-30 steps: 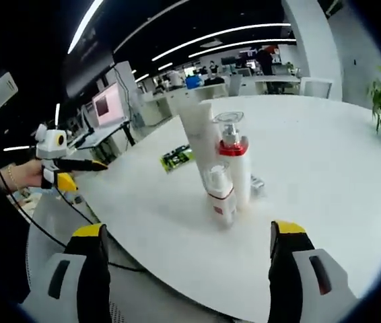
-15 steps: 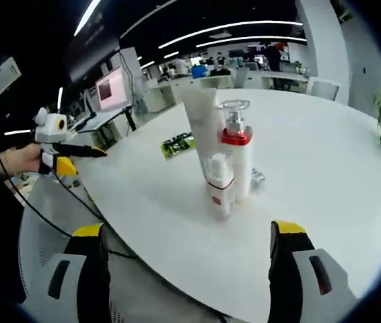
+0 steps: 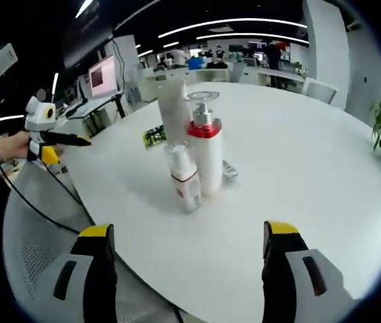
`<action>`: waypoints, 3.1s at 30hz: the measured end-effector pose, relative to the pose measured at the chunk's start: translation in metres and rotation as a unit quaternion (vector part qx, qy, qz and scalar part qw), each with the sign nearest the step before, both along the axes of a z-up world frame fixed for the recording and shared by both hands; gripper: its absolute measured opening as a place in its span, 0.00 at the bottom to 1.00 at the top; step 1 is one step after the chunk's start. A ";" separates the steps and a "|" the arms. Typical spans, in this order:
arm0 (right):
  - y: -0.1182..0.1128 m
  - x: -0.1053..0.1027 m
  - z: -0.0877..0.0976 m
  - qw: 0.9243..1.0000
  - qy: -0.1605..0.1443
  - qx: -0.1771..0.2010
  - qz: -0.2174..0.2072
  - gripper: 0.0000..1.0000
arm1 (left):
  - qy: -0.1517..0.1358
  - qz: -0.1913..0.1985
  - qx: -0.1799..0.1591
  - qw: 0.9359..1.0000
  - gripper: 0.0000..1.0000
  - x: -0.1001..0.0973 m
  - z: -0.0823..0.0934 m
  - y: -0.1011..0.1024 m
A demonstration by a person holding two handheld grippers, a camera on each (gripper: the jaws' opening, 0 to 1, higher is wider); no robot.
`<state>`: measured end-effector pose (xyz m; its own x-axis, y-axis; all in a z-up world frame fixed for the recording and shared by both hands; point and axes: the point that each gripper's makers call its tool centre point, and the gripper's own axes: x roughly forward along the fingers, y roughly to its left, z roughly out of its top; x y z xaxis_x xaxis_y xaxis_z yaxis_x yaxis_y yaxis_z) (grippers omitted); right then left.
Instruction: Arrange the skincare products in the storage area until every visible bottle or jar stands upright without overlapping.
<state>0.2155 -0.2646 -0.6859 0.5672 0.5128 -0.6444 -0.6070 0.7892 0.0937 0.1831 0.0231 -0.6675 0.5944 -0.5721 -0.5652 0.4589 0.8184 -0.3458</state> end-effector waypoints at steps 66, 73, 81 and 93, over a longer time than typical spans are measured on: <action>0.018 0.148 -0.064 0.977 0.053 -0.123 0.164 0.55 | 0.077 0.009 -0.005 0.997 0.93 0.029 -0.043 0.008; 0.024 0.165 -0.064 0.977 0.042 -0.119 0.172 0.55 | 0.085 0.010 -0.003 0.996 0.93 0.031 -0.049 0.009; 0.040 0.178 -0.064 0.971 0.029 -0.120 0.204 0.48 | 0.091 0.012 -0.004 0.996 0.93 0.032 -0.054 0.011; 0.068 0.175 -0.067 0.940 0.018 -0.142 0.310 0.34 | 0.091 0.008 -0.002 0.996 0.92 0.037 -0.055 0.011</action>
<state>0.3905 -0.1962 -0.7527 0.1907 0.5424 -0.8182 -0.9592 0.2803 -0.0377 0.2202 0.0342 -0.7229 0.4921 -0.5657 -0.6617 0.3745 0.8237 -0.4257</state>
